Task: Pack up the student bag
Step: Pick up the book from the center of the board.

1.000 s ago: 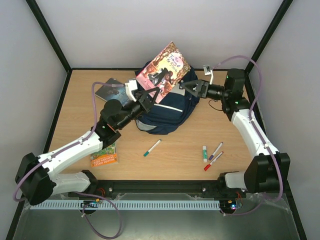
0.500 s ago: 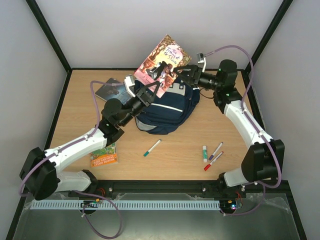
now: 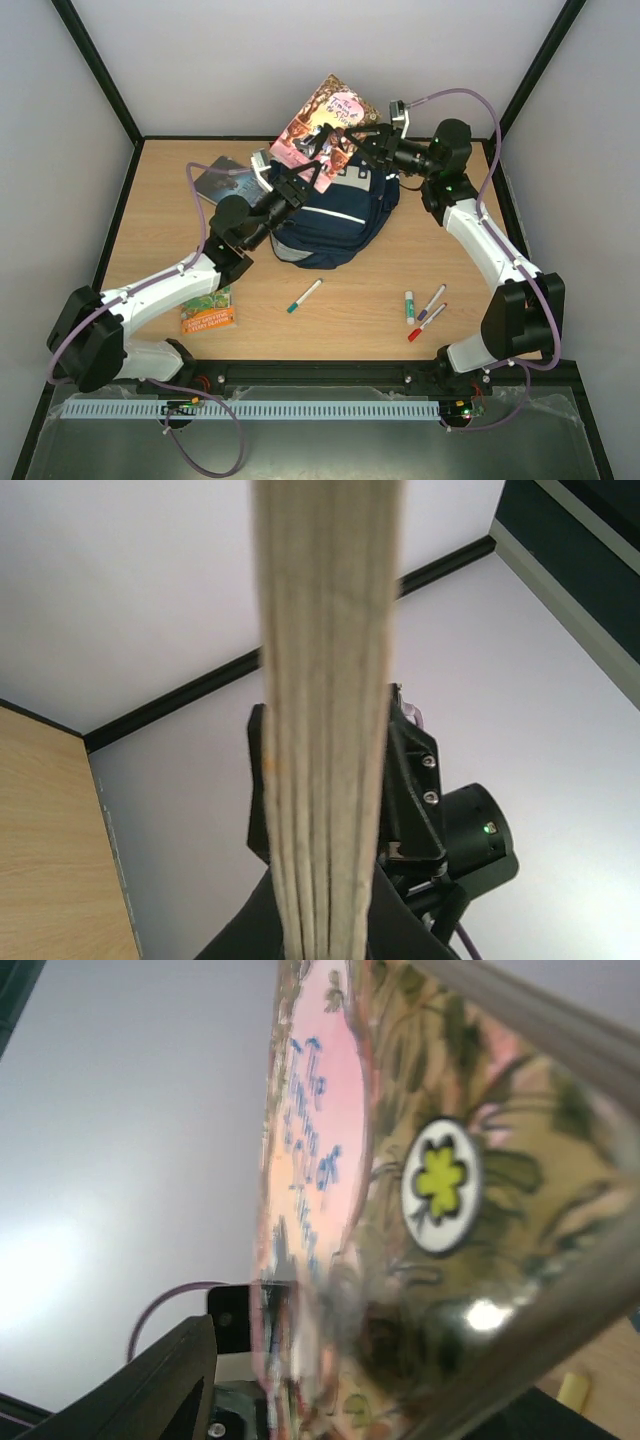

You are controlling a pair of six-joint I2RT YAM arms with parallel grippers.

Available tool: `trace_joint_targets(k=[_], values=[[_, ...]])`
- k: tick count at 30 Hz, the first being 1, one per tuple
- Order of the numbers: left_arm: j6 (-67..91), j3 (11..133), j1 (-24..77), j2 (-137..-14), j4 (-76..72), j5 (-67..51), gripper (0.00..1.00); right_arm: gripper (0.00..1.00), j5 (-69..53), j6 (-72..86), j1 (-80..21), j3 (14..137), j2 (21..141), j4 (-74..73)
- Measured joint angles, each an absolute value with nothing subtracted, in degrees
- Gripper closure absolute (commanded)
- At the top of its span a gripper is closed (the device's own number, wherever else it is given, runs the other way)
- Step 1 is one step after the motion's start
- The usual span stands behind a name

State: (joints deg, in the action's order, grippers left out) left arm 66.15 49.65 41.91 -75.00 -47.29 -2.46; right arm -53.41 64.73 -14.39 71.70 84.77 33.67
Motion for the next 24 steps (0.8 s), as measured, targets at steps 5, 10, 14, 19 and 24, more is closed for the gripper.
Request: trace_joint_targets(k=[5,10,14,19,24], values=[[69.3,49.6,41.8,-75.9,-47.2,-1.9,0.97,0.62,-52.8,66.3,-14.5,71.8,84.8,34.5],[71.2,49.5,41.8,-75.9,-47.3,-1.2,0.88,0.84,-51.9,67.1,-14.6,71.8,84.8,34.4],[71.4,49.5,41.7,-75.9,-46.8,-1.2,0.55,0.97,-51.0,66.8,-14.6,71.8,84.8,33.8],[70.5,49.5,41.0,-75.8,-41.1,-0.9,0.21,0.99,-49.7,62.6,-14.7,71.9,84.8,30.4],[66.9,48.1,39.7,-73.9,-31.4,-1.6,0.13,0.99,-48.8,47.4,-14.3,74.6,84.8,17.9]])
